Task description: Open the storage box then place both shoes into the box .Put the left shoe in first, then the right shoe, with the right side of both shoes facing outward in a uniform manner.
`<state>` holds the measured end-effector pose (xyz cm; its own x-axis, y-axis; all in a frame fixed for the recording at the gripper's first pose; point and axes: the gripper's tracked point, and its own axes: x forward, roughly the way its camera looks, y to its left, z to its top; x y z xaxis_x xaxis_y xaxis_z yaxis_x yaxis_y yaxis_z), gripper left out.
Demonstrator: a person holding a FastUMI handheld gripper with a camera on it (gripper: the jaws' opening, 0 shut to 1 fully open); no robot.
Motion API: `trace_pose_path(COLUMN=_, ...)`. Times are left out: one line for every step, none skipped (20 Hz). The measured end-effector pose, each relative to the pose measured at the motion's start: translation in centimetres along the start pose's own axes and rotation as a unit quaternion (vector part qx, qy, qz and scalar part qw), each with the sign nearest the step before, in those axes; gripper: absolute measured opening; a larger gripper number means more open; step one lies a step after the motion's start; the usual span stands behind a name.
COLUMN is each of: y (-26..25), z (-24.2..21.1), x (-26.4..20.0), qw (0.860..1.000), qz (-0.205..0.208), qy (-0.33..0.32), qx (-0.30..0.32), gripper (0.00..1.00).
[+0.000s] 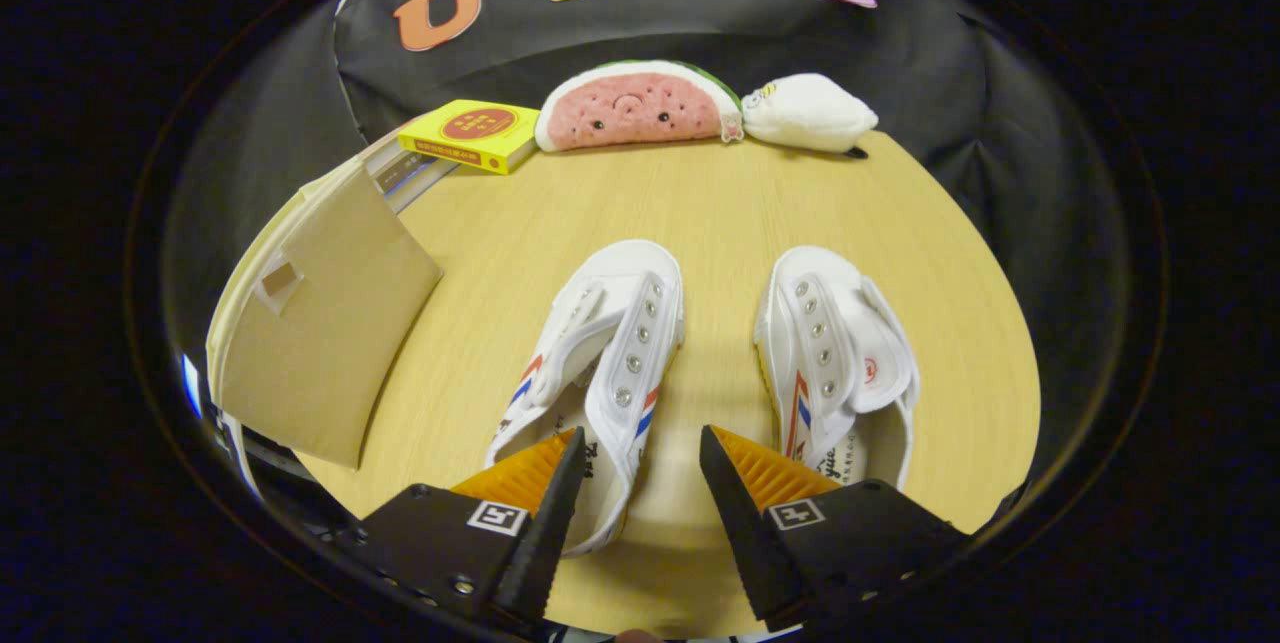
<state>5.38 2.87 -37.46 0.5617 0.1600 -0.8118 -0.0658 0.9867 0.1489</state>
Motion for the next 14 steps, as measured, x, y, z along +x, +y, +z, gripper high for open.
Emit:
trace_pose_path(y=0.0, z=0.0, x=0.3, qw=1.0, qz=0.003, qy=0.004, qx=0.011, gripper=0.65)
trace_pose_path(y=0.1, z=0.1, x=0.5, qw=1.0, qz=0.007, qy=0.008, qx=0.021, gripper=0.59)
trace_pose_path(y=-0.1, z=0.2, x=0.6, qw=1.0, qz=0.005, qy=0.011, qx=0.029, gripper=0.52)
trace_pose_path(y=0.3, z=0.2, x=1.0, qw=0.999, qz=0.014, qy=0.016, qx=0.037, gripper=0.46)
trace_pose_path(y=0.5, z=0.1, x=1.1, qw=0.999, qz=0.019, qy=0.021, qx=0.042, gripper=0.39)
trace_pose_path(y=0.8, z=0.1, x=1.2, qw=0.998, qz=0.026, qy=0.024, qx=0.046, gripper=0.39)
trace_pose_path(y=1.0, z=0.4, x=1.3, qw=0.998, qz=0.029, qy=0.022, qx=0.053, gripper=0.38)
trace_pose_path(y=1.2, z=0.3, x=1.4, qw=0.998, qz=0.026, qy=0.027, qx=0.053, gripper=0.27)
trace_pose_path(y=1.2, z=0.5, x=1.1, qw=0.998, qz=0.028, qy=0.03, qx=0.052, gripper=0.16)
trace_pose_path(y=1.3, z=0.5, x=1.8, qw=0.997, qz=0.026, qy=0.033, qx=0.063, gripper=0.18)
trace_pose_path(y=1.0, z=0.4, x=1.4, qw=0.997, qz=0.018, qy=0.042, qx=0.065, gripper=0.09)
trace_pose_path(y=1.2, z=0.7, x=2.0, qw=0.996, qz=0.022, qy=0.039, qx=0.08, gripper=0.05)
trace_pose_path(y=1.1, z=1.0, x=1.0, qw=0.995, qz=0.024, qy=0.041, qx=0.091, gripper=0.0)
trace_pose_path(y=1.2, z=1.0, x=1.3, qw=0.993, qz=0.028, qy=0.042, qx=0.104, gripper=0.0)
